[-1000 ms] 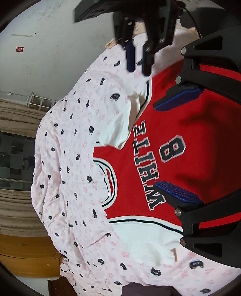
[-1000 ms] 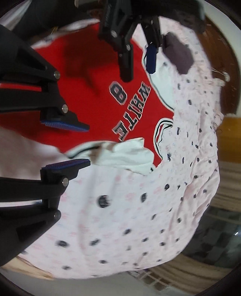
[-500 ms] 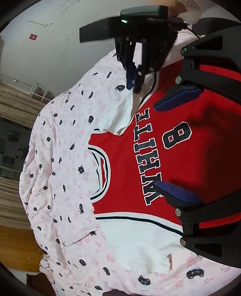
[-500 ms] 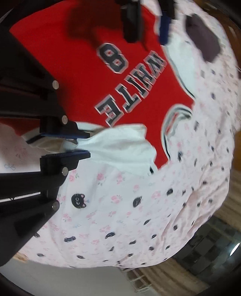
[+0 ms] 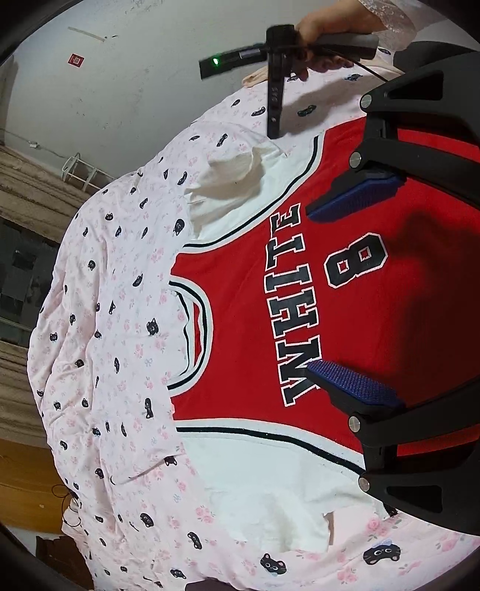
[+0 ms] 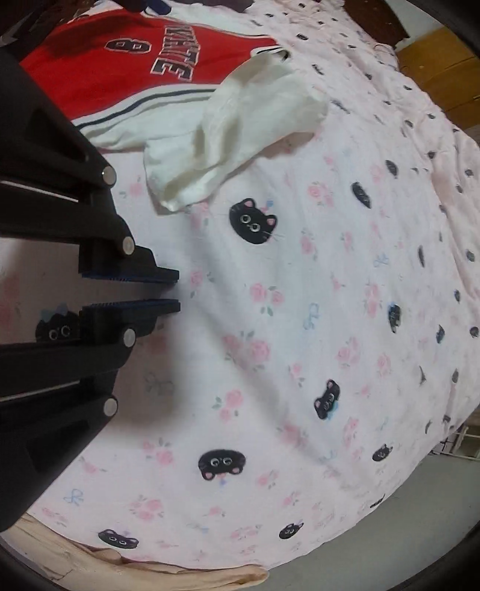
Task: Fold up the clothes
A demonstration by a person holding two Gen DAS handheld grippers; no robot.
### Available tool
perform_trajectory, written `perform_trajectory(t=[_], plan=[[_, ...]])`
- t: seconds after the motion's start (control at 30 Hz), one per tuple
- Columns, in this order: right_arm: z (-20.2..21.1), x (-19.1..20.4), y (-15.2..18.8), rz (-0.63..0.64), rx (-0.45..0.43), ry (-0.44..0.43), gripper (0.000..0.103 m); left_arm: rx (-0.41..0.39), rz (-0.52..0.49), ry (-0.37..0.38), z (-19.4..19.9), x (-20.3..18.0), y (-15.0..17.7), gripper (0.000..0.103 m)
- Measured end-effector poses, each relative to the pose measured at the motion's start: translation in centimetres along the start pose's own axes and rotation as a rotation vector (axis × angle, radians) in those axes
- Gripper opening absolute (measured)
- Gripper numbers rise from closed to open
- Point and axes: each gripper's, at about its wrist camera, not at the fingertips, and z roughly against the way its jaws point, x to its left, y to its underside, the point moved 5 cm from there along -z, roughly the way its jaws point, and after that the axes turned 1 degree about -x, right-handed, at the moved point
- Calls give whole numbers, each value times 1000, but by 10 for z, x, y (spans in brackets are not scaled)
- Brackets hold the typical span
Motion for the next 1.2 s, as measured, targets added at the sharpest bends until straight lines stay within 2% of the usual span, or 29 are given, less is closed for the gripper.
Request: perform_trajectory(t=[0.03,0.07,0.1,0.17,0.2,0.27,0.43,0.53,0.57,0.6,0.63,0.67,0.73,0.9,1.0,1.1,1.2], plan=[[6,4,-3,18,-22,-18,17,3,2,0,-1,0,0,73],[13,10,-8,40,-47,-41,34,4,2,1,-1,0,1,73],[20,17,-12,62,-71,-65,54,6,2,2,-2,0,1,73],[37,39,-23,132,-136,-98,72,9,0,3,-3,-1,0,73],[45,51,-28,171,-168,-106,76,11,0,4,-3,-1,0,73],[59,79,-38,262,-227,-101,79,14,-1,6,-5,-3,1,73],[51,143,-44,397,-280,18,79,24,-10,10,-7,-6,2,73],[36,169,-39,463,-288,128,76,27,-9,12,-8,-5,3,73],[30,172,-38,466,-273,133,66,28,-7,13,-8,-5,3,73],[25,175,-36,469,-257,137,43,29,-5,13,-8,-5,3,73],[18,175,-36,460,-225,130,29,30,-4,14,-8,-4,3,73],[13,171,-37,440,-200,122,6,30,-3,13,-8,-4,4,73],[6,160,-40,390,-164,103,3,32,-1,12,-8,-3,4,73],[21,128,-53,289,-189,41,3,39,2,14,-11,-3,5,73],[30,98,-67,176,-175,-23,3,44,-2,13,-13,-4,6,73],[29,71,-79,86,-161,-49,3,49,-5,12,-14,-4,7,73],[15,41,-86,-18,-106,-64,3,54,-6,9,-16,-3,8,73]])
